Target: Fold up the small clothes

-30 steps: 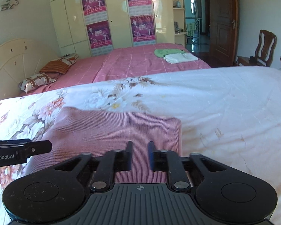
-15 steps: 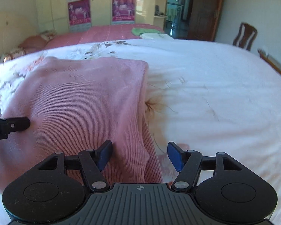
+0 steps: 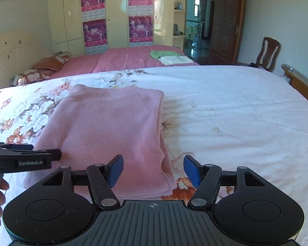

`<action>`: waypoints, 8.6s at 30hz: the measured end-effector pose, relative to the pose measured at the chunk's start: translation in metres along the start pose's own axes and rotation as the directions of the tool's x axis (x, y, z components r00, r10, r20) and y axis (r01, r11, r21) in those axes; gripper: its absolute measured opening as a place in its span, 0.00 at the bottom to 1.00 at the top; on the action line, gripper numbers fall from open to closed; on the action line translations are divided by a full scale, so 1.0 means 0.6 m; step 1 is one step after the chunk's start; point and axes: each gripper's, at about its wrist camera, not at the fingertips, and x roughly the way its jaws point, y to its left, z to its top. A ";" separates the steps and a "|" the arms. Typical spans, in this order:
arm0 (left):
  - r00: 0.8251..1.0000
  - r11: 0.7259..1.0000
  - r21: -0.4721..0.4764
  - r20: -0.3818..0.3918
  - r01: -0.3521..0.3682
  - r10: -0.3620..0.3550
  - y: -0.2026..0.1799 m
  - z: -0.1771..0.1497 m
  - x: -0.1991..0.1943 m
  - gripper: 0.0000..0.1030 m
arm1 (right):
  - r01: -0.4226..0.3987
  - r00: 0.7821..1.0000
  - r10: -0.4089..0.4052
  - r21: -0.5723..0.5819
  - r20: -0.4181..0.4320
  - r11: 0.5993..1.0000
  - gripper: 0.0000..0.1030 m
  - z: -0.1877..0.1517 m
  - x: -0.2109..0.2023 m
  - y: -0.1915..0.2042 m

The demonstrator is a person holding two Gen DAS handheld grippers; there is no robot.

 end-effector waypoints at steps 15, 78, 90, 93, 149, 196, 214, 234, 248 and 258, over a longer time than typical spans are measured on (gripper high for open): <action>0.999 0.999 -0.028 -0.015 -0.036 0.035 0.002 -0.007 0.013 0.84 | -0.121 0.981 0.130 0.073 -0.145 0.990 0.63 -0.033 0.097 -0.058; 0.983 0.987 -0.003 0.090 0.158 -0.157 0.031 0.090 -0.054 0.27 | -0.476 0.871 0.490 0.228 -0.009 0.850 0.19 0.119 0.088 0.013; 0.987 0.994 -0.029 0.122 0.106 -0.101 0.312 0.051 -0.168 0.27 | -0.536 0.837 0.548 0.200 -0.004 0.820 0.19 0.105 0.041 0.325; 0.990 0.996 -0.040 0.115 0.082 -0.077 0.397 0.041 -0.180 0.27 | -0.540 0.833 0.553 0.191 -0.021 0.820 0.19 0.095 0.048 0.420; 0.994 0.993 -0.044 0.013 -0.108 0.108 0.599 -0.102 -0.178 0.67 | -0.279 0.944 0.267 -0.041 -0.195 0.959 0.23 -0.072 0.054 0.614; 0.898 0.916 -0.140 0.188 -0.376 0.398 0.359 -0.177 -0.601 0.99 | -0.379 0.919 0.390 -0.150 0.053 0.913 0.85 -0.127 -0.439 0.498; 0.913 0.926 -0.151 0.170 -0.347 0.370 0.277 -0.269 -0.734 1.00 | -0.223 0.944 0.240 -0.098 0.226 0.970 1.00 -0.187 -0.616 0.447; 0.914 0.917 -0.195 0.149 -0.348 0.378 0.272 -0.292 -0.767 1.00 | -0.260 0.929 0.281 -0.112 0.243 0.959 1.00 -0.204 -0.656 0.453; 0.915 0.916 -0.202 0.141 -0.346 0.377 0.278 -0.295 -0.764 1.00 | -0.256 0.931 0.276 -0.111 0.237 0.960 1.00 -0.207 -0.649 0.455; 0.916 0.916 -0.203 0.137 -0.347 0.377 0.281 -0.294 -0.762 1.00 | -0.263 0.932 0.283 -0.112 0.227 0.958 1.00 -0.204 -0.642 0.455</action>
